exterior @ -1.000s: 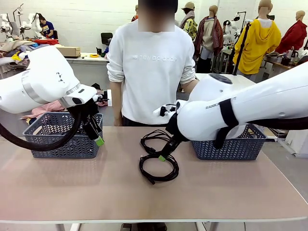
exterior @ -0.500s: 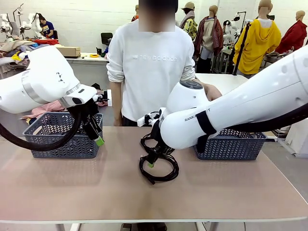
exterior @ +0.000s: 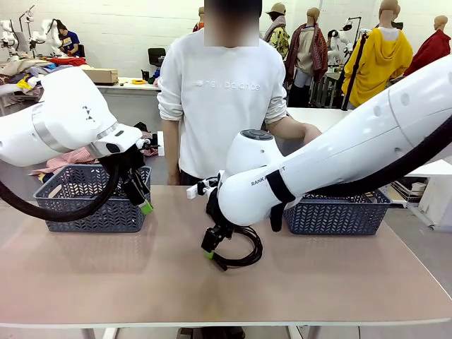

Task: Organize the cables according to human instructions.
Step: Pick up a bundle of cables and place it in the basket indicated by the human.

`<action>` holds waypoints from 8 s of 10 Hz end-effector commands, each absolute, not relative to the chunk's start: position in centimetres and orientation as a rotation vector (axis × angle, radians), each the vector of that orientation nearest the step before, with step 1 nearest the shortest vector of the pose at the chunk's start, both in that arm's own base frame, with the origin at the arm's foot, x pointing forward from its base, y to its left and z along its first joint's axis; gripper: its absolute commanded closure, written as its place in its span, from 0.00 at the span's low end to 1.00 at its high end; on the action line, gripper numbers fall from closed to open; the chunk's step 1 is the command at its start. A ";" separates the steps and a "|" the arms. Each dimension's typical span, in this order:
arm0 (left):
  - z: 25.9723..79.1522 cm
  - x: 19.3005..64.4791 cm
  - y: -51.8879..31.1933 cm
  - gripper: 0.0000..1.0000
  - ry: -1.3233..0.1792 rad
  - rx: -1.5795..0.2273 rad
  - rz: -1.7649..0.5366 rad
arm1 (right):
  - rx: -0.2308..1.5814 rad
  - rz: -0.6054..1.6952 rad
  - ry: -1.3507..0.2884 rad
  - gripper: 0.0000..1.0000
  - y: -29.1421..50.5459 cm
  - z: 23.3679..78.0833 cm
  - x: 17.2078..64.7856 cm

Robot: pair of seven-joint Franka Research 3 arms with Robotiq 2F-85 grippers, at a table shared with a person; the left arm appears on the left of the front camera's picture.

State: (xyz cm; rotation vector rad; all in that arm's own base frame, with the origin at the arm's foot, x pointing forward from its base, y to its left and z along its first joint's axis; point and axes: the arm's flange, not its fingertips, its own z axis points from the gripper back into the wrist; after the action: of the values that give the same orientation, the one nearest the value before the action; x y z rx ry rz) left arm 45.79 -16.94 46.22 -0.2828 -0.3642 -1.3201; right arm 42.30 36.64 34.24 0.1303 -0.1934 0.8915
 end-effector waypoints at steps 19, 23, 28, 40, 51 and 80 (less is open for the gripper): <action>46.4 45.9 -16.7 0.00 -0.367 -0.283 -1.316 | 0.074 0.858 -0.092 0.44 39.4 30.9 46.5; 46.4 45.9 -16.7 0.00 -0.367 -0.283 -1.316 | 0.080 0.848 -0.099 0.83 39.4 30.9 46.6; 46.4 45.9 -16.7 0.00 -0.367 -0.283 -1.316 | 0.119 0.843 -0.078 1.00 39.2 31.5 45.2; 46.4 45.9 -16.7 0.00 -0.367 -0.283 -1.316 | 0.014 1.707 -0.038 1.00 21.2 49.4 44.4; 46.4 45.9 -16.7 0.00 -0.367 -0.283 -1.316 | 0.005 1.694 -0.036 1.00 11.6 50.2 50.4; 46.4 45.9 -16.7 0.00 -0.367 -0.283 -1.316 | -0.019 1.451 -0.034 0.23 5.3 43.5 61.2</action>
State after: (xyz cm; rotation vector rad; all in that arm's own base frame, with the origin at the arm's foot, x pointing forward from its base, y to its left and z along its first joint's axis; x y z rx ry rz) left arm 45.86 -16.92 46.18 -0.2834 -0.3637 -1.3192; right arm 61.26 5.18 43.18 -0.0109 -0.0392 1.4720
